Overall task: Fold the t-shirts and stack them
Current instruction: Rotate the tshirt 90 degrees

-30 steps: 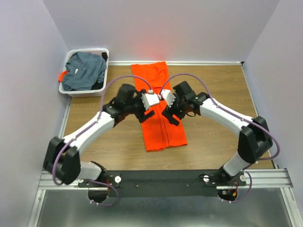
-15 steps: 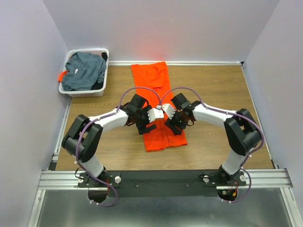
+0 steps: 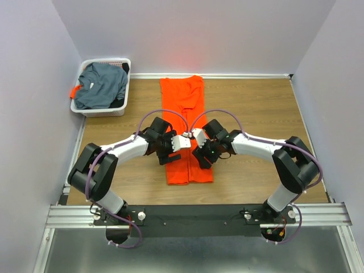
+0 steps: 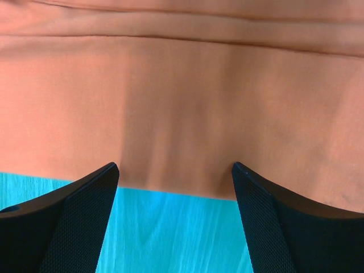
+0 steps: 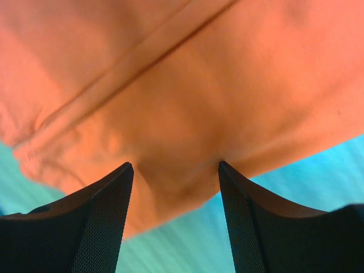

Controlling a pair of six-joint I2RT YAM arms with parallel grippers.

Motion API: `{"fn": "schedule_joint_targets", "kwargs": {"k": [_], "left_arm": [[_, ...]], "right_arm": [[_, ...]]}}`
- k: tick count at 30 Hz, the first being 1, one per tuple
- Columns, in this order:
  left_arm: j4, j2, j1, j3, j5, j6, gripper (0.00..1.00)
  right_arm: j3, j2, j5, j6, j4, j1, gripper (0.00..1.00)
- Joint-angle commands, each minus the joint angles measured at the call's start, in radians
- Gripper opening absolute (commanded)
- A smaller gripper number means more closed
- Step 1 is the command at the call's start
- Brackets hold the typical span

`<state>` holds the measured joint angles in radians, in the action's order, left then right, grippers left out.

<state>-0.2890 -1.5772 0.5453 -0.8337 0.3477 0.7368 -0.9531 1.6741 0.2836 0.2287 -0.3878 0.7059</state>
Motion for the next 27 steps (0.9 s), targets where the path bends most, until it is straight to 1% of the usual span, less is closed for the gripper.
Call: {"fn": "schedule_joint_targets", "kwargs": {"k": [1, 4, 7, 8, 11, 13, 14, 16, 17, 19, 20, 22, 23, 25, 27], "left_arm": [[-0.105, 0.023, -0.065, 0.024, -0.052, 0.094, 0.89], [-0.162, 0.060, -0.094, -0.001, -0.018, 0.130, 0.89], [-0.219, 0.144, -0.128, -0.013, 0.030, 0.190, 0.89], [-0.234, 0.198, -0.133, -0.013, 0.040, 0.220, 0.89], [-0.292, 0.322, -0.134, 0.008, 0.085, 0.260, 0.89], [-0.314, 0.388, -0.125, 0.027, 0.105, 0.279, 0.89], [-0.331, 0.407, -0.119, 0.042, 0.109, 0.298, 0.89], [-0.380, 0.439, -0.107, 0.068, 0.126, 0.373, 0.89], [-0.390, 0.474, -0.104, 0.105, 0.138, 0.427, 0.88], [-0.397, 0.512, -0.088, 0.152, 0.148, 0.502, 0.87], [-0.394, 0.551, -0.081, 0.178, 0.148, 0.525, 0.84], [-0.377, 0.578, -0.059, 0.237, 0.158, 0.584, 0.78], [-0.374, 0.594, -0.047, 0.255, 0.166, 0.605, 0.71], [-0.368, 0.599, -0.033, 0.262, 0.177, 0.641, 0.64], [-0.384, 0.570, 0.010, 0.262, 0.168, 0.661, 0.63]], "right_arm": [[0.039, -0.022, 0.086, -0.085, -0.034, 0.043, 0.69], [0.037, -0.068, 0.046, -0.075, -0.049, 0.043, 0.69], [0.045, -0.163, 0.000, -0.042, -0.074, 0.043, 0.70], [0.048, -0.224, -0.012, 0.018, -0.095, 0.044, 0.70], [0.022, -0.254, -0.047, 0.140, -0.193, 0.044, 0.71], [0.025, -0.277, -0.020, 0.211, -0.218, 0.043, 0.71], [0.024, -0.289, 0.000, 0.278, -0.235, 0.044, 0.71], [0.024, -0.338, 0.046, 0.326, -0.240, 0.046, 0.71], [0.031, -0.373, 0.098, 0.374, -0.238, 0.053, 0.70], [0.053, -0.384, 0.100, 0.388, -0.221, 0.087, 0.69], [0.065, -0.379, 0.088, 0.388, -0.198, 0.127, 0.68], [0.108, -0.360, 0.060, 0.386, -0.178, 0.150, 0.64], [0.125, -0.353, 0.046, 0.397, -0.154, 0.173, 0.63], [0.154, -0.327, -0.010, 0.411, -0.134, 0.213, 0.61], [0.160, -0.304, -0.030, 0.425, -0.114, 0.259, 0.59]]}}
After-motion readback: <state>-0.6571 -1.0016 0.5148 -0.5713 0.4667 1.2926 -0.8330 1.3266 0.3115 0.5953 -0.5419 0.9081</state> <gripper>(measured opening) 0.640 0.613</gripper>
